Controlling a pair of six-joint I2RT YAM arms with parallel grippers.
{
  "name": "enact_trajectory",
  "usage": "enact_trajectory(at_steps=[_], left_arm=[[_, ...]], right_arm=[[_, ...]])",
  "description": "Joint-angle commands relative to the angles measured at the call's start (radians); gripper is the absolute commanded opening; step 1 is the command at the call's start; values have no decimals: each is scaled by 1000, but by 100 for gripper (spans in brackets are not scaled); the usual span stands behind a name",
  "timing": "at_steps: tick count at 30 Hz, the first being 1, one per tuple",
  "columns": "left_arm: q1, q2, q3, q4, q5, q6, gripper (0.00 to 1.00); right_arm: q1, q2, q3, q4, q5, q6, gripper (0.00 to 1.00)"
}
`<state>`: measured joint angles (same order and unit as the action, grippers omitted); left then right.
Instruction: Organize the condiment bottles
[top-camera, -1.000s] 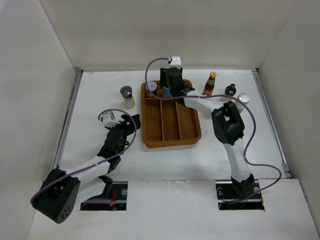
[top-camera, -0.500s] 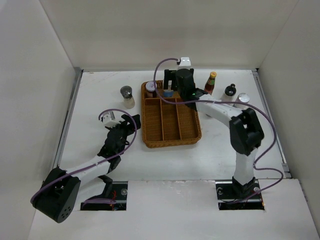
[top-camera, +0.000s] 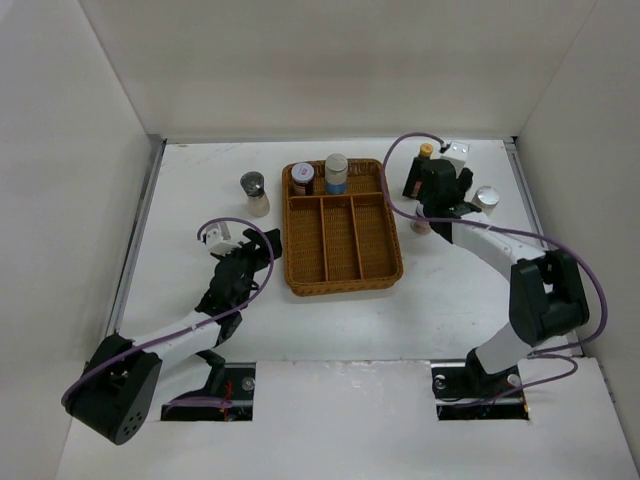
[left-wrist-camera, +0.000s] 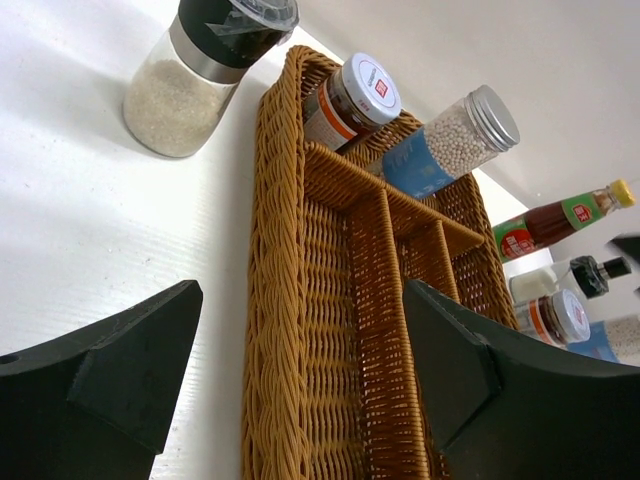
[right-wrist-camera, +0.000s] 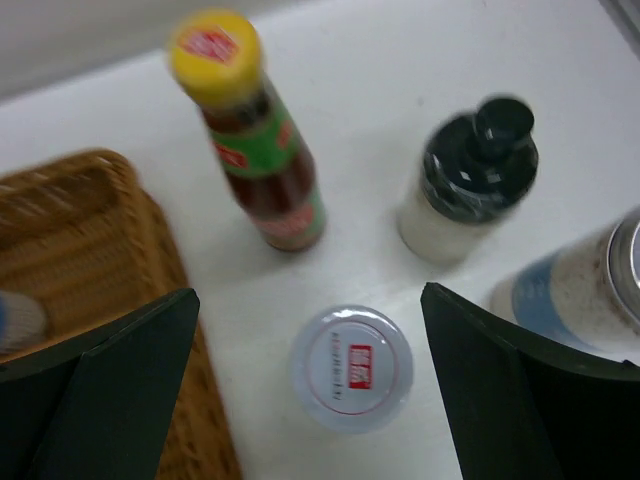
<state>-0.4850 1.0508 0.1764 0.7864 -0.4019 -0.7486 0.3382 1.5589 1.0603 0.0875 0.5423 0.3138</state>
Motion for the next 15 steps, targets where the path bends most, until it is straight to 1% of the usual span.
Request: enact_trajectory(at_steps=[1, 8, 12, 14, 15], left_arm=[[0, 2, 12, 65, 20, -14, 81], [7, 2, 11, 60, 25, -20, 81], [4, -2, 9, 63, 26, -21, 81], [10, 9, 11, 65, 29, -23, 81], [10, 9, 12, 62, 31, -24, 81]], right_arm=[[-14, 27, 4, -72, 2, 56, 100], [-47, 99, 13, -78, -62, 116, 100], [-66, 124, 9, -91, -71, 137, 100], [-75, 132, 7, -97, -67, 142, 98], [-78, 135, 7, -97, -70, 143, 95]])
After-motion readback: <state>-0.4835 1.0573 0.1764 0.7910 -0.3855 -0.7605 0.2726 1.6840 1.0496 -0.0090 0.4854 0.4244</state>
